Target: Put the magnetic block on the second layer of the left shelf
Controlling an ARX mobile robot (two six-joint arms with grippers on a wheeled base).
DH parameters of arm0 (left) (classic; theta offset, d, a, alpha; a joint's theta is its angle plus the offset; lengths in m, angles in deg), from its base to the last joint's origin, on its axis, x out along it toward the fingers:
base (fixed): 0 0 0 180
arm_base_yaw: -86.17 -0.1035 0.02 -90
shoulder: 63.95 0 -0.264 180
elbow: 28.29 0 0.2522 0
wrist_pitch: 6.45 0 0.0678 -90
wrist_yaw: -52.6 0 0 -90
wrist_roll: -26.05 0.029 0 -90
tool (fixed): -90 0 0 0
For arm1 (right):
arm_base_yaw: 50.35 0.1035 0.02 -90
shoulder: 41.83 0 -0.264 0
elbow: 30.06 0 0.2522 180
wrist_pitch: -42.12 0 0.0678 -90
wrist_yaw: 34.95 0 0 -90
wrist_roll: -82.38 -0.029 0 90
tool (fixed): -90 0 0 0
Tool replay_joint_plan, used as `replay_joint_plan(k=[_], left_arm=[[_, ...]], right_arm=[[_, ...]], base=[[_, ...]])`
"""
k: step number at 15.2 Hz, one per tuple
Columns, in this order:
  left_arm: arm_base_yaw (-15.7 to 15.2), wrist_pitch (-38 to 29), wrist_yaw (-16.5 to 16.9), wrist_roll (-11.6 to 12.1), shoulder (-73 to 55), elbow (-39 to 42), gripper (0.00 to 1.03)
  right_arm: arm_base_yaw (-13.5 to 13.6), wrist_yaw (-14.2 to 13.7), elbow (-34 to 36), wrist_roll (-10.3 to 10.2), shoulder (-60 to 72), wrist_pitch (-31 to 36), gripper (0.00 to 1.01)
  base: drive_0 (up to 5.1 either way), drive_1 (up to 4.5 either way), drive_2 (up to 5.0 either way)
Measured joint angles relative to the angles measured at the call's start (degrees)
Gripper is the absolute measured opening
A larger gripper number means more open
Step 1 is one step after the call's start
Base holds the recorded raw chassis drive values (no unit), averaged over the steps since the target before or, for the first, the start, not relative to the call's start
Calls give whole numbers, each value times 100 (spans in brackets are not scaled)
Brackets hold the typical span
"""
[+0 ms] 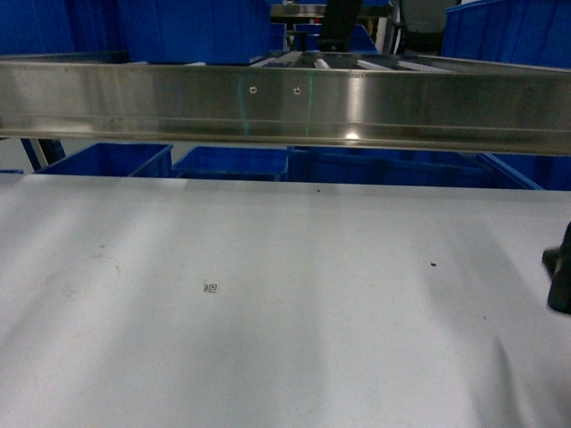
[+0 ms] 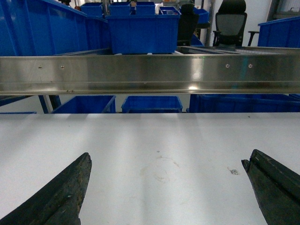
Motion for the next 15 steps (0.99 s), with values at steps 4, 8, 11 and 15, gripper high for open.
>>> replay_joint_plan(k=[4,8,11,15], left_arm=[[0,0,2,0,0,0,98],[0,0,0,-2,0,2,98],[0,0,0,-2,0,0,98],[0,0,-2,-2,0,2,98]], right_arm=[[-24,-612,-28,26,802,490,98],[39,-817,448,-315,1080,713,98],[332,-1025,973,-553,1143,1202,98],[662,-1305,1283,-555,1808,2247,85]], base=[[0,0,0],[0,0,0],[0,0,0],[0,0,0]])
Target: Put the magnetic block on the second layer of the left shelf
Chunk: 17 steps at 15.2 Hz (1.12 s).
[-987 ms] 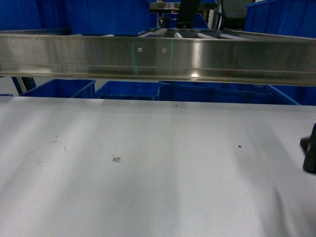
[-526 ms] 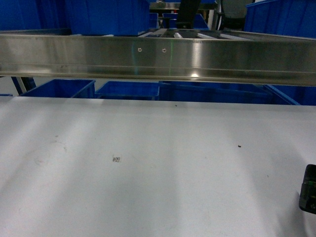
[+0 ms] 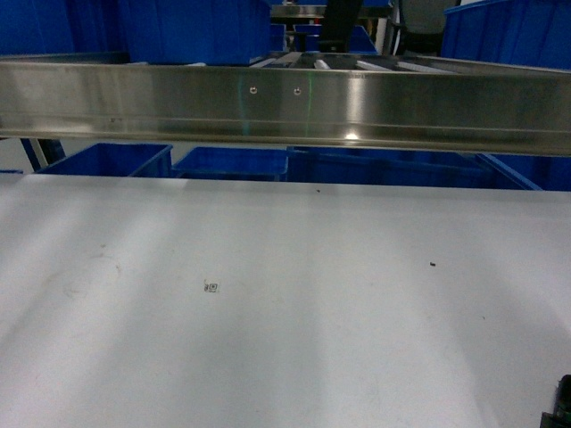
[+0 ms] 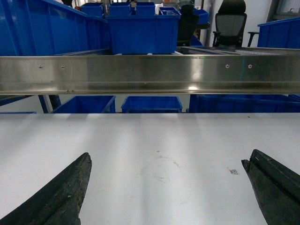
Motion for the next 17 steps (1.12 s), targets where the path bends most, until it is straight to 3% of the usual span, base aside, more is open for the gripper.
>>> replay_joint_plan(k=[4,6,7,9,10,11,14,17], left_arm=[[0,2,2,2,0,0,98],[0,2,2,2,0,-2,98],[0,0,2,0,0,-2,98],[0,0,2,0,0,-2,98],[0,0,2,2,0,-2,98],[0,0,2,0,0,0,98],[0,0,2,0,0,0,98],[0,0,2,0,0,0,98]], right_arm=[[-17,262,28,560,146,546,37],[-136,562,15,826,125,791,34],[-284,848,15,1016,-131,682,34],[-514,1604,-11,1405,-1495,-190,34],[-581,2406,-103,1770,-3390,-1784,34],[-702,2732,-122,1941,-4468,-2702,34],[-1154,3115,-70,2090,-6404,-4190,34],[-1331,3333,44,2109,-6629,-4312,34]], base=[[0,0,0],[0,0,0],[0,0,0],[0,0,0],[0,0,0],[0,0,0],[0,0,0],[0,0,0]])
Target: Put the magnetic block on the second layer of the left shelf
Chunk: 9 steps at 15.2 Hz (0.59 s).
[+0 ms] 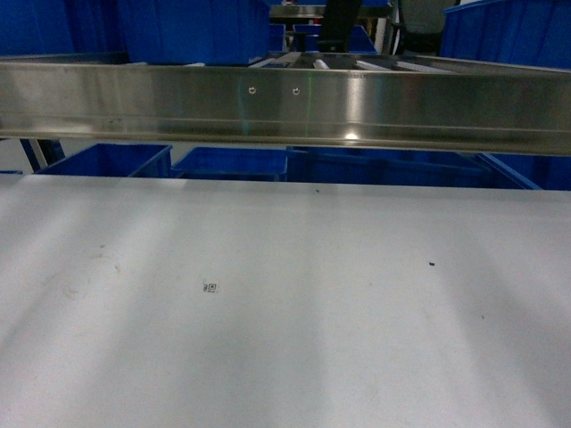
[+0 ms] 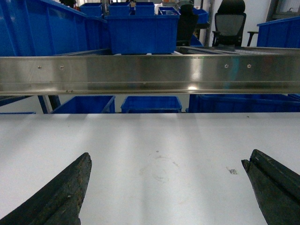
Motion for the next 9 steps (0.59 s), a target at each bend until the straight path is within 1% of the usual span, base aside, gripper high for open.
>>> replay_joint_plan(k=[3,4,5,9], left_arm=[[0,0,0,2,0,0,98],[0,0,0,2,0,-2,98],[0,0,0,0,0,0,98],[0,0,0,0,0,0,98]], right_arm=[[9,-35,15,-7,68,133,34],[15,-177,15,-63,70,166,34],[24,-238,15,-94,72,192,34],[24,-240,15,-111,72,192,34]], base=[[0,0,0],[0,0,0],[0,0,0],[0,0,0]])
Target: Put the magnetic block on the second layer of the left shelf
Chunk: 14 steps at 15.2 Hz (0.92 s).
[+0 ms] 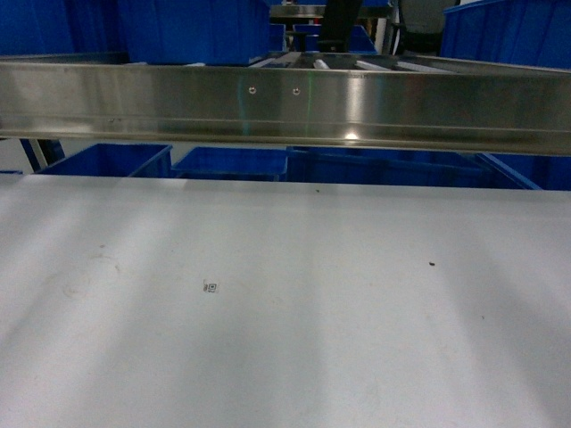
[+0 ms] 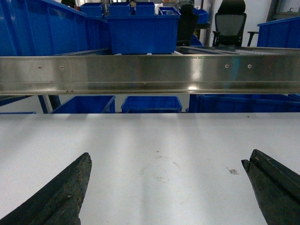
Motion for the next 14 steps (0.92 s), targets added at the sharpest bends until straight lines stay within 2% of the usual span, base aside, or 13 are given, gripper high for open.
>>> replay_joint_plan(k=[6,14], left_arm=[[0,9,-4,0,0,-2,98],[0,17,-4,2,0,-2,98]], right_arm=[[0,-26,4,-2,15,-2,34],[26,-22,4,-2,17,7,34]], base=[[0,0,0],[-482,263,263]])
